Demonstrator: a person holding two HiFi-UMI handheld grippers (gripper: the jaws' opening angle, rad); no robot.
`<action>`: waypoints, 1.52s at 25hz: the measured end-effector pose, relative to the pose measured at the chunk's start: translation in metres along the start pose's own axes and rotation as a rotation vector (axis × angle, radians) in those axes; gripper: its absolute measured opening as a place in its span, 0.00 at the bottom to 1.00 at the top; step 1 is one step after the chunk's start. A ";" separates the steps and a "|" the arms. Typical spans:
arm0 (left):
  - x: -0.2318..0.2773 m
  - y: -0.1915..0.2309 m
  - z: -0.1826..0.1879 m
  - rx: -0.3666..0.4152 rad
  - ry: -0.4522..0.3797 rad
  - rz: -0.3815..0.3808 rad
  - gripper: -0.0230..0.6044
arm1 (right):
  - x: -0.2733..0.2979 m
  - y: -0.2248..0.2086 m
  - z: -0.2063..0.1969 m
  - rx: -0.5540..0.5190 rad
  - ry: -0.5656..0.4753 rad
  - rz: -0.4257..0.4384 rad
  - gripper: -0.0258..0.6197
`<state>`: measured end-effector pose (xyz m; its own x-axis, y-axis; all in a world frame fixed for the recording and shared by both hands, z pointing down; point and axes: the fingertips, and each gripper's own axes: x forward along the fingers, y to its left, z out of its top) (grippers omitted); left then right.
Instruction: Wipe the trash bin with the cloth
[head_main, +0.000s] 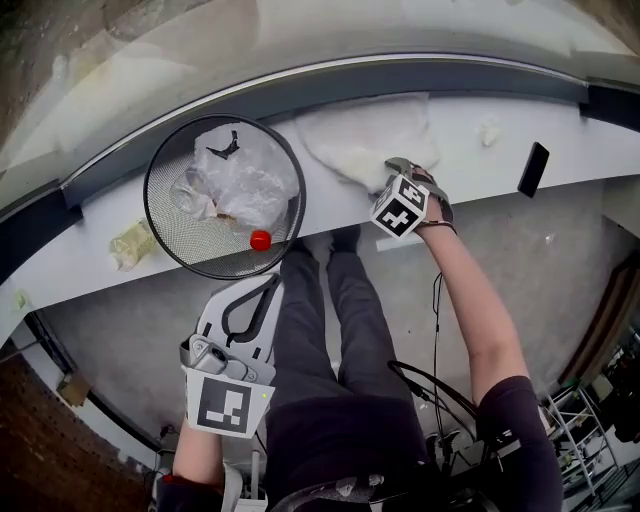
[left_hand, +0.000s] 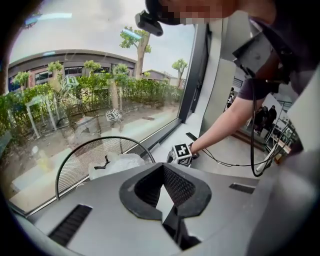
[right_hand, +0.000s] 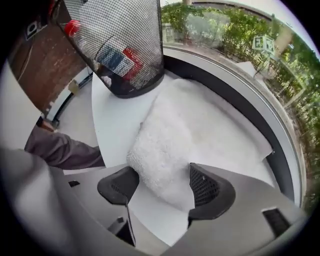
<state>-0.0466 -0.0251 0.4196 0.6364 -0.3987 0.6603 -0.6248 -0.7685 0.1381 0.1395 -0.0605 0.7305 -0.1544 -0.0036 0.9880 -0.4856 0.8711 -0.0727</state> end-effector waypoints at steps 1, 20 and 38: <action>-0.001 0.000 -0.001 -0.008 -0.002 0.002 0.02 | 0.002 0.001 0.000 0.006 0.001 0.002 0.51; -0.039 0.068 -0.045 0.037 0.099 0.328 0.02 | -0.239 -0.046 0.177 0.607 -0.957 0.413 0.09; -0.024 0.086 -0.074 -0.387 -0.102 0.384 0.04 | -0.164 0.047 0.170 0.361 -0.654 0.447 0.09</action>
<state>-0.1494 -0.0448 0.4702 0.3588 -0.6751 0.6446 -0.9289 -0.3261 0.1754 -0.0040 -0.1020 0.5414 -0.8053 -0.0761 0.5880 -0.4876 0.6493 -0.5837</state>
